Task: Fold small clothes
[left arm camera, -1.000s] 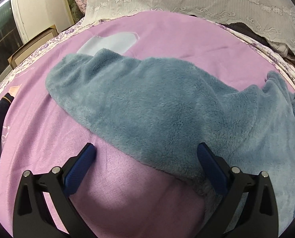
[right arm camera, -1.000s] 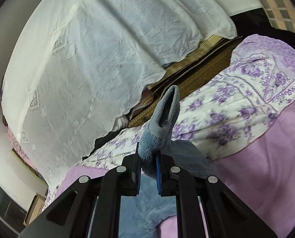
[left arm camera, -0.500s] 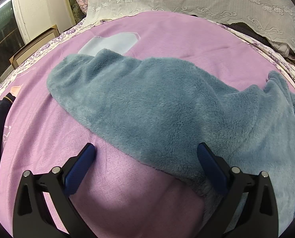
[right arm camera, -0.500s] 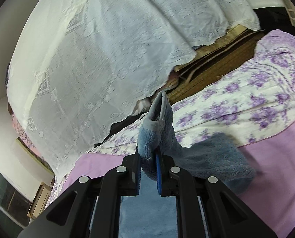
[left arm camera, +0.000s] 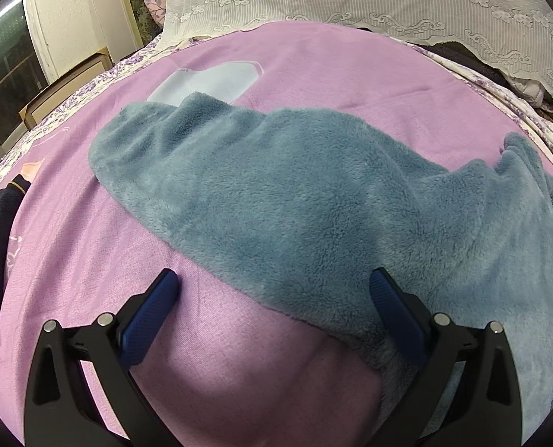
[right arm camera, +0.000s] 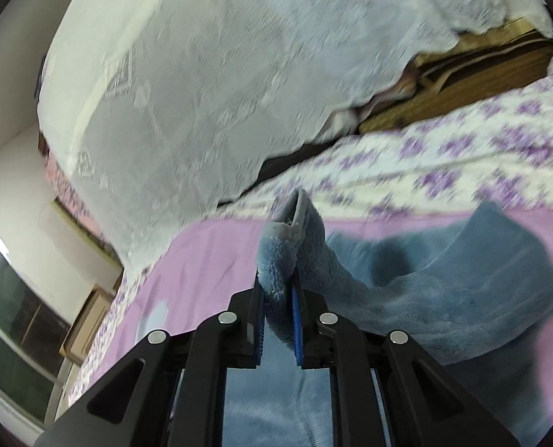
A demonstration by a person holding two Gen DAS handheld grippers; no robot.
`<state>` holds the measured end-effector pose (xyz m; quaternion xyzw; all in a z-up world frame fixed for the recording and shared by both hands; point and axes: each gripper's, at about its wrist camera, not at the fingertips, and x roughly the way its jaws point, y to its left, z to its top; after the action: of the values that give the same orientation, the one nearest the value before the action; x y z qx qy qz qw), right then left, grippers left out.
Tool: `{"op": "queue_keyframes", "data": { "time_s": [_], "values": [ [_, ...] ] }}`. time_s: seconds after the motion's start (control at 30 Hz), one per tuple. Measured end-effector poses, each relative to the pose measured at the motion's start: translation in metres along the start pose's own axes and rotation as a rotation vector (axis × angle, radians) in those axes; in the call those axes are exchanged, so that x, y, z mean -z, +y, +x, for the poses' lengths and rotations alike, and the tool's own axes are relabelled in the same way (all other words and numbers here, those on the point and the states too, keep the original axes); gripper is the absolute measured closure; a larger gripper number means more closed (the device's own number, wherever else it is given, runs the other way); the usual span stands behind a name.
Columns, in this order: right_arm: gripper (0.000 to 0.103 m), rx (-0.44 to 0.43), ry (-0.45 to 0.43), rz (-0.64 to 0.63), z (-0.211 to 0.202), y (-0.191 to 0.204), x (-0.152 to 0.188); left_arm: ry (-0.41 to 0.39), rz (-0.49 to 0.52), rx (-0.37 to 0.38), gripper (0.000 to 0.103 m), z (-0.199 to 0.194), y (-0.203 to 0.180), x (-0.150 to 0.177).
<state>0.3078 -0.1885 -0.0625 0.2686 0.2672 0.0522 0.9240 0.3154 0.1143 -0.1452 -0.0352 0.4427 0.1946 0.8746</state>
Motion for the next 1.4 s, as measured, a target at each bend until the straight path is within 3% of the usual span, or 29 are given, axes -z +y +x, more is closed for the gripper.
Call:
{"op": "queue_keyframes", "data": {
  "time_s": [0.33, 0.57, 0.63, 0.7, 0.73, 0.8, 0.83, 0.93, 1.03, 1.13, 1.17, 1.23, 1.33, 1.4],
  "values": [
    [0.090, 0.122, 0.251, -0.117, 0.062, 0.007, 0.064, 0.000, 0.000, 0.000, 0.004, 0.000, 0.000, 0.000],
    [0.088, 0.129, 0.251, -0.197, 0.064, 0.021, 0.073, 0.000, 0.000, 0.001, 0.004, 0.000, 0.000, 0.000],
    [0.083, 0.140, 0.288, -0.217, 0.070, 0.022, 0.075, 0.000, 0.000, 0.002, 0.004, 0.000, 0.000, 0.000],
    [0.067, 0.128, 0.349, -0.257, 0.077, 0.026, 0.081, 0.000, 0.000, 0.002, 0.004, 0.000, 0.001, 0.000],
    [0.065, 0.124, 0.346, -0.291, 0.074, 0.032, 0.084, 0.000, -0.001, 0.003, 0.004, 0.000, 0.001, 0.000],
    [0.050, 0.090, 0.359, -0.328, 0.067, 0.041, 0.086, 0.001, -0.002, 0.004, 0.004, 0.000, 0.001, 0.000],
    [0.049, 0.056, 0.352, -0.353, 0.057, 0.047, 0.086, 0.001, -0.002, 0.004, 0.004, 0.000, 0.001, 0.000],
    [0.050, 0.017, 0.253, -0.396, 0.021, 0.054, 0.074, 0.001, -0.003, 0.005, 0.004, 0.001, 0.001, 0.000],
    [0.053, 0.113, 0.094, -0.370, -0.017, 0.034, 0.046, 0.001, -0.003, 0.005, 0.004, 0.001, 0.001, 0.000],
    [0.075, 0.259, -0.004, -0.286, -0.043, -0.007, 0.017, 0.000, -0.002, 0.005, 0.004, 0.001, 0.001, 0.000],
    [0.080, 0.287, -0.002, -0.241, -0.048, -0.024, 0.011, 0.000, -0.002, 0.005, 0.004, 0.001, 0.001, 0.000],
    [0.081, 0.312, 0.035, -0.145, -0.049, -0.057, 0.003, 0.000, -0.002, 0.005, 0.004, 0.001, 0.001, 0.000],
    [0.081, 0.358, 0.244, -0.056, -0.016, -0.108, 0.020, 0.001, -0.002, 0.006, 0.004, 0.001, 0.001, 0.000],
    [0.084, 0.332, 0.221, -0.042, -0.014, -0.113, 0.029, 0.001, -0.004, 0.010, 0.004, 0.001, 0.002, 0.000]
  ]
}}
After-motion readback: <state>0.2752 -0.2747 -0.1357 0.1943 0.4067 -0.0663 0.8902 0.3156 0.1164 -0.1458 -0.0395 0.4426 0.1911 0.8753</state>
